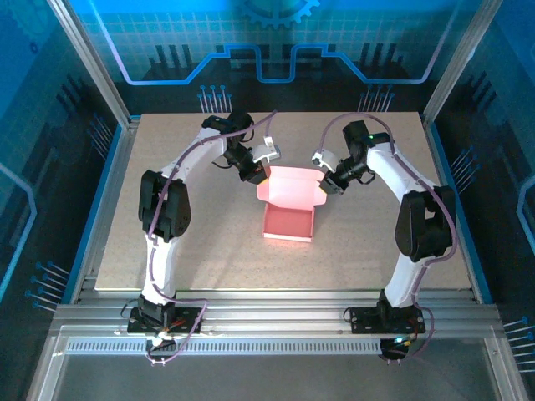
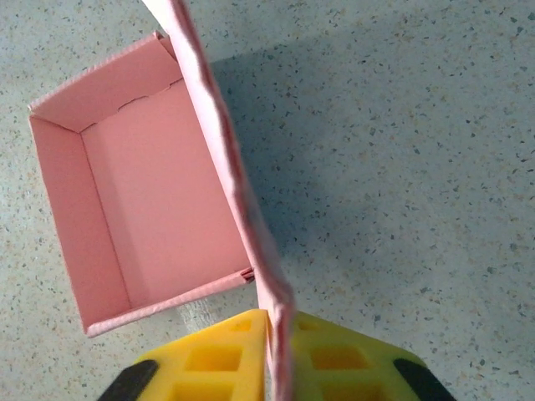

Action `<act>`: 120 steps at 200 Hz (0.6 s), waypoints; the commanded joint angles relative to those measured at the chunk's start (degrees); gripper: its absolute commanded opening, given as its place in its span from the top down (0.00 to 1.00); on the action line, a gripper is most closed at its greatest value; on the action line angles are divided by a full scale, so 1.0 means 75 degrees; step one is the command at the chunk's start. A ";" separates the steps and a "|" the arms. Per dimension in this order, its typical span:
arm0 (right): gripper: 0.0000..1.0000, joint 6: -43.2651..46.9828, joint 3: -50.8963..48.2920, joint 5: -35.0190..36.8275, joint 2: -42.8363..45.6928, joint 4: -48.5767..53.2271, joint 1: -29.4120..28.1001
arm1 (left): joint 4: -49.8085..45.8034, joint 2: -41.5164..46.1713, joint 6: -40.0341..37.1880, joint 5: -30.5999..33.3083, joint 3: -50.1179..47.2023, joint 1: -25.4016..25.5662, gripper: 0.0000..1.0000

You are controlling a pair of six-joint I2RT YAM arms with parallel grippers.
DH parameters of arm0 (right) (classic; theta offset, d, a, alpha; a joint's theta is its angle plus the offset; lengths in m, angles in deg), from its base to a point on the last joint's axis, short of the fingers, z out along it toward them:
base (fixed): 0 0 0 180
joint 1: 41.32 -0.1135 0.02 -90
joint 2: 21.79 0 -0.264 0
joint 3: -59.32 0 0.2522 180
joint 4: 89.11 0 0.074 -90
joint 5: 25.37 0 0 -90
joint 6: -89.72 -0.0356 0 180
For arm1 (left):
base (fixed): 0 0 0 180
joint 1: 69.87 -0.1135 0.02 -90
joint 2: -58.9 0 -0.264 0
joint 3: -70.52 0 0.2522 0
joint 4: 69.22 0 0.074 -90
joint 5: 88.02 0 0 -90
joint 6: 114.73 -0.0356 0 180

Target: Fold the paper box

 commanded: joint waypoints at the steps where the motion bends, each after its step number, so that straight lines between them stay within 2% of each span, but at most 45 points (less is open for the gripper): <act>1: 0.82 0.0044 0.0184 -0.0258 0.0066 0.0230 -0.0053 | -0.0286 -0.0097 -0.0178 -0.0257 -0.0004 -0.0055 1.00; 38: 0.88 0.0158 0.0361 -0.0498 -0.0034 0.0524 -0.0055 | -0.0325 -0.0118 -0.0140 -0.0220 0.0039 -0.0049 1.00; 49: 0.94 0.0170 0.0397 -0.0521 -0.0075 0.0587 -0.0056 | -0.0336 -0.0121 -0.0141 -0.0208 0.0037 -0.0055 1.00; 75: 0.94 0.0169 0.0417 -0.0565 -0.0077 0.0663 -0.0049 | -0.0371 -0.0124 -0.0133 -0.0202 0.0071 -0.0056 1.00; 82: 1.00 0.0178 0.0423 -0.0574 -0.0082 0.0695 -0.0059 | -0.0380 -0.0142 -0.0115 -0.0203 0.0080 -0.0058 1.00; 120: 1.00 -0.0039 0.0335 -0.0223 -0.0035 0.0480 -0.0100 | -0.0430 -0.0120 -0.0018 -0.0330 0.0193 -0.0045 1.00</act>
